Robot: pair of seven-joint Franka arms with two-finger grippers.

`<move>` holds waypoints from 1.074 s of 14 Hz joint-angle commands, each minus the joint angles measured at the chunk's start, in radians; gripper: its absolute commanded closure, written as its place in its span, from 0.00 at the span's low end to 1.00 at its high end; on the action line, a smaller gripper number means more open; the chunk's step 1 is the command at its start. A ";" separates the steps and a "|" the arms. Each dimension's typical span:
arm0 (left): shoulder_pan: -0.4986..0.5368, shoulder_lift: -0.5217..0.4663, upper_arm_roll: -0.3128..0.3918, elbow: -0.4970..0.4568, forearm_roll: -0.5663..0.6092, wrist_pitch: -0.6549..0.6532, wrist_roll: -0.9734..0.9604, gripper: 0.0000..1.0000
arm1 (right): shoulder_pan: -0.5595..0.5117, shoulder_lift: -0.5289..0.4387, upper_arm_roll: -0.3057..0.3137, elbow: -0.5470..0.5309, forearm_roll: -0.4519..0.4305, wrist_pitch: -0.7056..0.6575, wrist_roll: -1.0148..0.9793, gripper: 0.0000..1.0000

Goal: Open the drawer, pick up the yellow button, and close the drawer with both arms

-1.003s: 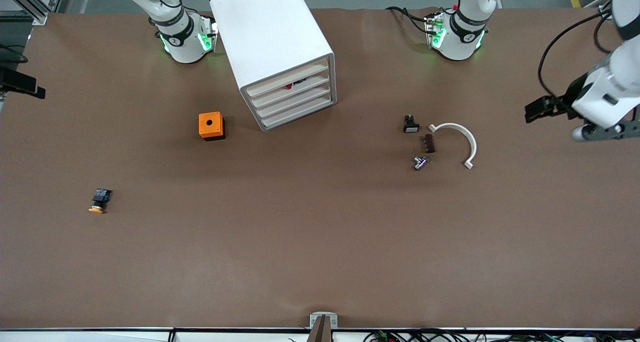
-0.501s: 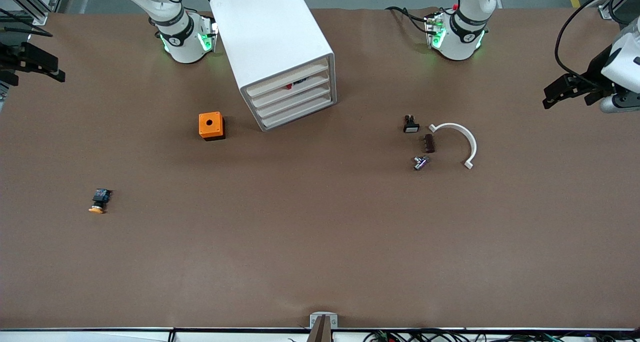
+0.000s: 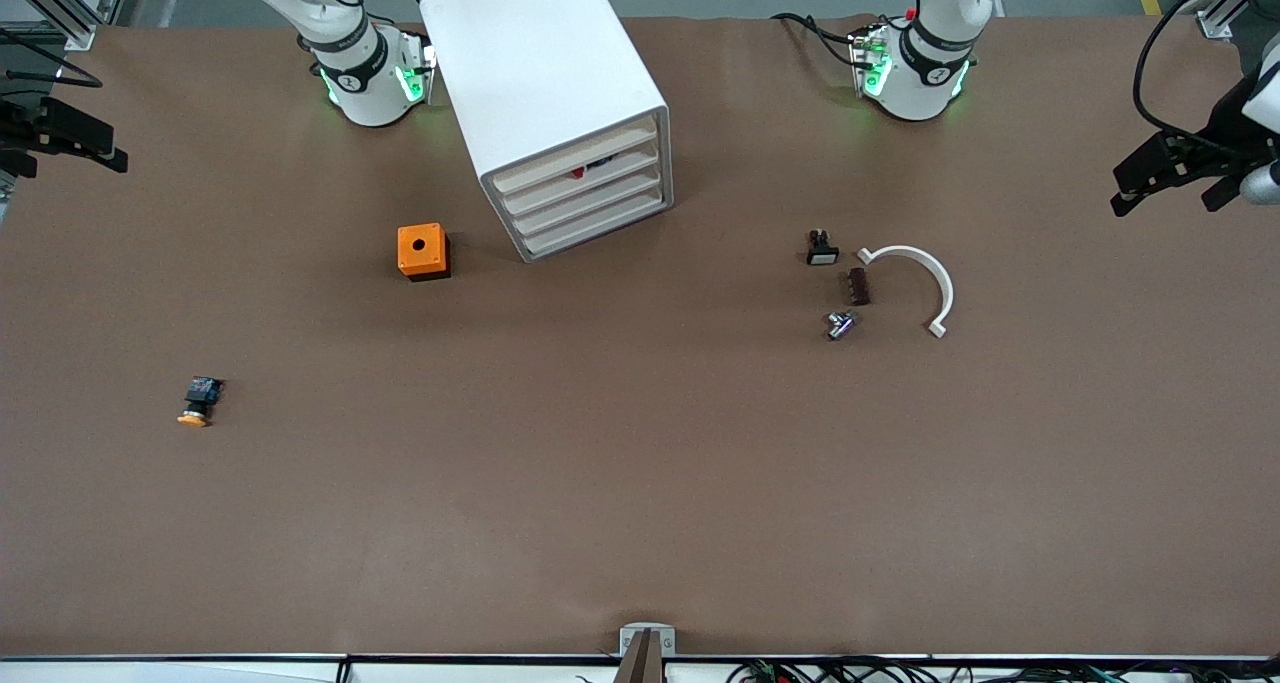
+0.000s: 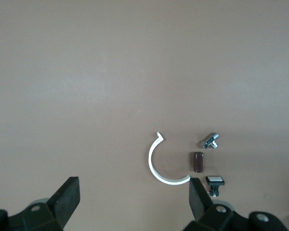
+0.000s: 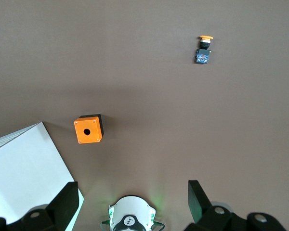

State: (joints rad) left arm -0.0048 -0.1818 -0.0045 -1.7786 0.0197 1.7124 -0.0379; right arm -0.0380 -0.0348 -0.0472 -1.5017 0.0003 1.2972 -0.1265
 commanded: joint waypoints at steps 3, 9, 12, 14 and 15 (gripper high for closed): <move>0.019 0.001 -0.034 0.082 -0.012 -0.095 0.009 0.00 | -0.003 -0.063 0.004 -0.083 0.010 0.037 -0.004 0.00; 0.019 0.002 -0.034 0.082 -0.040 -0.128 0.006 0.00 | -0.005 -0.063 0.004 -0.080 0.010 0.031 -0.004 0.00; 0.019 0.007 -0.034 0.082 -0.040 -0.128 0.009 0.00 | -0.002 -0.063 0.009 -0.074 0.010 0.054 -0.004 0.00; 0.020 0.008 -0.032 0.082 -0.040 -0.128 0.010 0.00 | 0.006 -0.069 0.012 -0.072 0.009 0.054 -0.004 0.00; 0.020 0.008 -0.032 0.083 -0.040 -0.128 0.009 0.00 | 0.006 -0.076 0.009 -0.074 0.010 0.063 -0.004 0.00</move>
State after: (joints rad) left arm 0.0006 -0.1769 -0.0289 -1.7096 -0.0041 1.6011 -0.0391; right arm -0.0328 -0.0768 -0.0405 -1.5569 0.0003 1.3447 -0.1265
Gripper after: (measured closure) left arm 0.000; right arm 0.000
